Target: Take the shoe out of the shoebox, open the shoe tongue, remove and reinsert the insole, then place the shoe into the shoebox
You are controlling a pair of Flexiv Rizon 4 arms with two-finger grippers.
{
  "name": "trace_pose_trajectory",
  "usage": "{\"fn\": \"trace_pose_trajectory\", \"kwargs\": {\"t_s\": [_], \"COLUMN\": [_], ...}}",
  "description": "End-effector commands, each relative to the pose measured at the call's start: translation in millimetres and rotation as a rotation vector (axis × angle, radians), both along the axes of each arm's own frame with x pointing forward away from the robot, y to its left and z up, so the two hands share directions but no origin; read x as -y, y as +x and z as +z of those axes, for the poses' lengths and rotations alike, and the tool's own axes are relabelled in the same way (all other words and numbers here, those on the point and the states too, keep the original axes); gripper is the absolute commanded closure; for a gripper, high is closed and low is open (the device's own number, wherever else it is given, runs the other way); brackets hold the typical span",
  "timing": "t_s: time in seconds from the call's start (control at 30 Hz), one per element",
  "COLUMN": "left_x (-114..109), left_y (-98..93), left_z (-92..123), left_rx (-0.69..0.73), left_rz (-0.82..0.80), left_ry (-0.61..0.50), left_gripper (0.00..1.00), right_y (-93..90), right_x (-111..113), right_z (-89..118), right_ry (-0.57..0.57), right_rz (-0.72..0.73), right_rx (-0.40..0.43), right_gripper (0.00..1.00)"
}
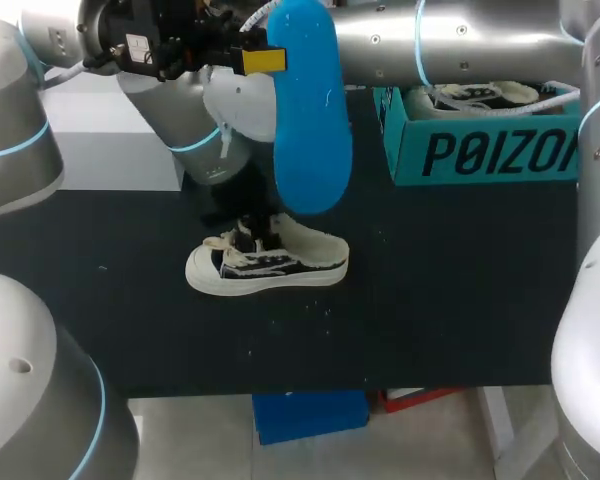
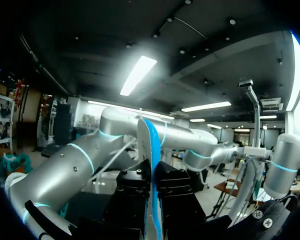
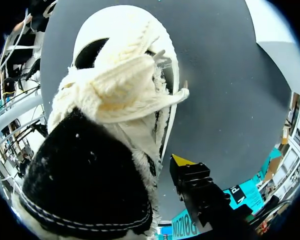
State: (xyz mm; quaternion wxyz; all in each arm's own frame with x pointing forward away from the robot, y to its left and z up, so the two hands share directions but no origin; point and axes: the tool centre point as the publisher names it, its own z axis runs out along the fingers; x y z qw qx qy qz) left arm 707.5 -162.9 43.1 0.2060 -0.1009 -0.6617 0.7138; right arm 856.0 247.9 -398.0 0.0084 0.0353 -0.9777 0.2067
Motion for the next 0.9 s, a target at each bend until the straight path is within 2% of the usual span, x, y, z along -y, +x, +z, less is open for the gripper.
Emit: {"fn": "trace_pose_trajectory", "kwargs": {"t_s": [0.03,0.1,0.13,0.17,0.2,0.33,0.47,0.57,0.9], "left_x": [2,2,2,2,2,2,2,2,2], "left_y": [0.4,0.4,0.4,0.4,0.4,0.4,0.4,0.4,0.4], "left_z": [-1,-1,-1,-1,-1,-1,-1,-1,-1], "left_rx": [0.001,0.001,0.001,0.001,0.001,0.001,0.001,0.001,0.001], "left_rz": [0.002,0.002,0.002,0.002,0.002,0.002,0.002,0.002,0.002], "left_ry": [0.000,0.000,0.000,0.000,0.000,0.000,0.000,0.000,0.000], "left_gripper": [1.00,1.00,1.00,1.00,1.00,1.00,1.00,1.00,1.00], "right_y": [-1.7,-1.7,-1.7,-1.9,-2.0,-3.1,-5.2,-6.4,-6.4], "right_x": [3,5,6,6,7,8,4,-3,-3], "right_z": [2,2,2,3,3,5,10,16,16], "right_ry": [0.031,0.057,0.073,0.080,0.098,0.246,0.327,0.303,0.303], "right_rz": [0.001,0.001,0.004,0.003,0.010,0.045,0.115,0.212,0.212], "right_rx": [0.006,0.008,0.009,0.010,0.015,0.018,0.027,0.006,0.006], "right_gripper": [0.53,0.66,0.77,0.98,1.00,1.00,1.00,1.00,1.00]}}
